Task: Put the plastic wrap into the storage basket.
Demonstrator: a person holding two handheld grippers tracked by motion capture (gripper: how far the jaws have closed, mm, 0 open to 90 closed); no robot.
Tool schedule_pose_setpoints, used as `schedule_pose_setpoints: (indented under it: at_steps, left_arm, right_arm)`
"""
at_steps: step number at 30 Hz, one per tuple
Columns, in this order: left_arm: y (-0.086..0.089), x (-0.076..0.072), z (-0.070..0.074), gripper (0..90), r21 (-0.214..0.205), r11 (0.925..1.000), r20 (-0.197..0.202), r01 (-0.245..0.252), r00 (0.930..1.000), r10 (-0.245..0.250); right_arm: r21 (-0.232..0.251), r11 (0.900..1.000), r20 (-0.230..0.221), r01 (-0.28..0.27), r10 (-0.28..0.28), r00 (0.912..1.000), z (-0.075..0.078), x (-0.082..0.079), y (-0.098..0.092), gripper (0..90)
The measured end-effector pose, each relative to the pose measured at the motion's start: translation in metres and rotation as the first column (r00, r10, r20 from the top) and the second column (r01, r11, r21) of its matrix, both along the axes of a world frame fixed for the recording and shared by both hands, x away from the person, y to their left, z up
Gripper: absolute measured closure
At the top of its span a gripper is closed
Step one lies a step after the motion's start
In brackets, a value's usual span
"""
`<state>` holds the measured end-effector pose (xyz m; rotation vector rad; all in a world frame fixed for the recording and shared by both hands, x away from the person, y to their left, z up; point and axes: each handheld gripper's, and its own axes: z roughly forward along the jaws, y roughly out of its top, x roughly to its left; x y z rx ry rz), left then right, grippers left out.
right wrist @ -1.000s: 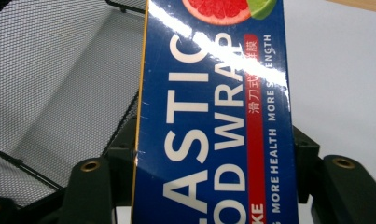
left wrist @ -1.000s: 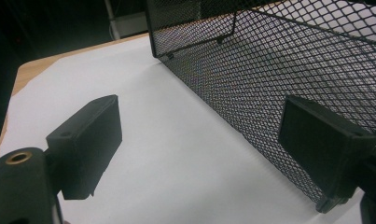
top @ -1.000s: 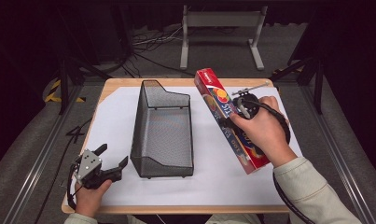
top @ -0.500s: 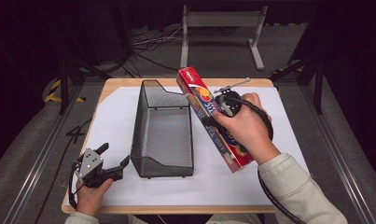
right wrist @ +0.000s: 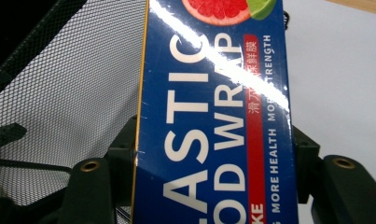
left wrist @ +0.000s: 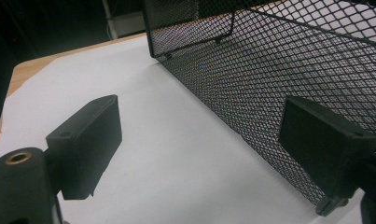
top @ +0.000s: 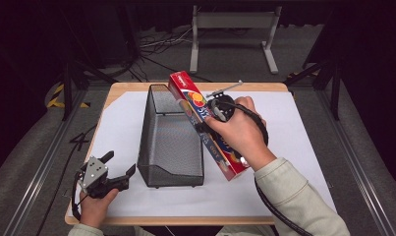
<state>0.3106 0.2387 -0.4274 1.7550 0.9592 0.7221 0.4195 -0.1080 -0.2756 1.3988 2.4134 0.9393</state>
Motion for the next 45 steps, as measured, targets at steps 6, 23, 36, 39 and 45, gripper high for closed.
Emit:
schedule_pose_setpoints:
  at_steps: [6, 23, 36, 39, 45]
  left_arm:
    - [0.000, 0.000, 0.000, 14.4, 0.000, 1.0000, 0.002, 0.001, 1.0000, -0.001]
    - [-0.001, 0.002, -0.001, 14.5, 0.004, 1.0000, 0.001, 0.000, 1.0000, 0.000]
    - [0.001, 0.000, -0.001, 14.4, 0.000, 1.0000, 0.000, -0.002, 1.0000, 0.002]
    - [0.001, 0.000, -0.001, 14.4, 0.002, 1.0000, 0.000, -0.001, 1.0000, 0.001]
    - [0.001, 0.000, -0.001, 14.5, 0.002, 1.0000, -0.003, 0.003, 1.0000, -0.003]
  right_arm:
    - [0.005, 0.9999, -0.008, -0.009, 0.009, 0.9999, -0.004, 0.002, 0.015, 38.9]
    - [-0.055, 0.9981, -0.040, -0.026, 0.024, 0.9989, -0.031, 0.007, 0.051, 38.8]
    - [-0.116, 0.9932, -0.104, -0.013, 0.001, 0.9946, -0.048, 0.016, 0.068, 38.6]
    - [-0.132, 0.9913, -0.131, -0.007, -0.011, 0.9913, -0.050, 0.018, 0.071, 38.6]
    - [-0.149, 0.9887, -0.161, 0.011, -0.036, 0.9862, -0.053, 0.021, 0.077, 38.5]
